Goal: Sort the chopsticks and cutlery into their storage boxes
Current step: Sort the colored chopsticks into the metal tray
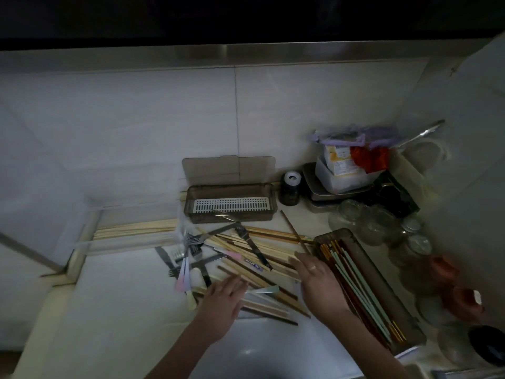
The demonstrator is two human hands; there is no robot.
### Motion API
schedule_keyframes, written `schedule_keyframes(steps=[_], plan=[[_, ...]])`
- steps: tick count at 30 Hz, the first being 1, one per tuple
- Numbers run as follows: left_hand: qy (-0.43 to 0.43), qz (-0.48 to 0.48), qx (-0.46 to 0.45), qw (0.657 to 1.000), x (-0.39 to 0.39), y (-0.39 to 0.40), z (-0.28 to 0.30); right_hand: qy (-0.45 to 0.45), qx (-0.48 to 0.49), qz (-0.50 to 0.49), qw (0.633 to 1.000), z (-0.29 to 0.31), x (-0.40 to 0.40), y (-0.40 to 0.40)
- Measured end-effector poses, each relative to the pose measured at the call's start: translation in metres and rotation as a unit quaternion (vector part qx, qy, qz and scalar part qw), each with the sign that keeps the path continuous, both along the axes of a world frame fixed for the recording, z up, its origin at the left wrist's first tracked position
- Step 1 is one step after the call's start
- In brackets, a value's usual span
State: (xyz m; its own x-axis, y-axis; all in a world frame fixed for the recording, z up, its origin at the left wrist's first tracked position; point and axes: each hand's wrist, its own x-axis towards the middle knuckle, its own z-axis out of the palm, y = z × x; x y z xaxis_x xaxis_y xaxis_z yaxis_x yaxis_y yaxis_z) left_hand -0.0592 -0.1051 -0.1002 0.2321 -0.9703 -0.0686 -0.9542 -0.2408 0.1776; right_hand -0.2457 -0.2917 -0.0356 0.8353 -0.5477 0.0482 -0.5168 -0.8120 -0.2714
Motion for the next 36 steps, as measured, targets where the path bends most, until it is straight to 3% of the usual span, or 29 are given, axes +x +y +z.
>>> schedule_keyframes(steps=[4,7,16,31,36], plan=[[0.029,-0.004,0.043,0.999,0.004,0.018,0.001,0.169,0.092,-0.024,0.981,-0.02,0.033,-0.009],[0.035,-0.001,0.085,0.996,0.004,0.021,0.0,0.235,0.125,-0.024,0.963,-0.03,0.038,-0.014],[0.029,0.003,0.119,0.992,-0.002,0.015,0.006,0.175,0.151,0.015,0.973,-0.04,0.016,0.017],[-0.006,0.053,0.111,0.992,0.0,-0.003,0.016,0.199,0.108,0.068,0.972,-0.031,0.0,0.031],[0.056,0.059,0.147,0.986,-0.004,-0.014,0.021,0.202,0.1,0.089,0.97,-0.027,-0.002,0.034]])
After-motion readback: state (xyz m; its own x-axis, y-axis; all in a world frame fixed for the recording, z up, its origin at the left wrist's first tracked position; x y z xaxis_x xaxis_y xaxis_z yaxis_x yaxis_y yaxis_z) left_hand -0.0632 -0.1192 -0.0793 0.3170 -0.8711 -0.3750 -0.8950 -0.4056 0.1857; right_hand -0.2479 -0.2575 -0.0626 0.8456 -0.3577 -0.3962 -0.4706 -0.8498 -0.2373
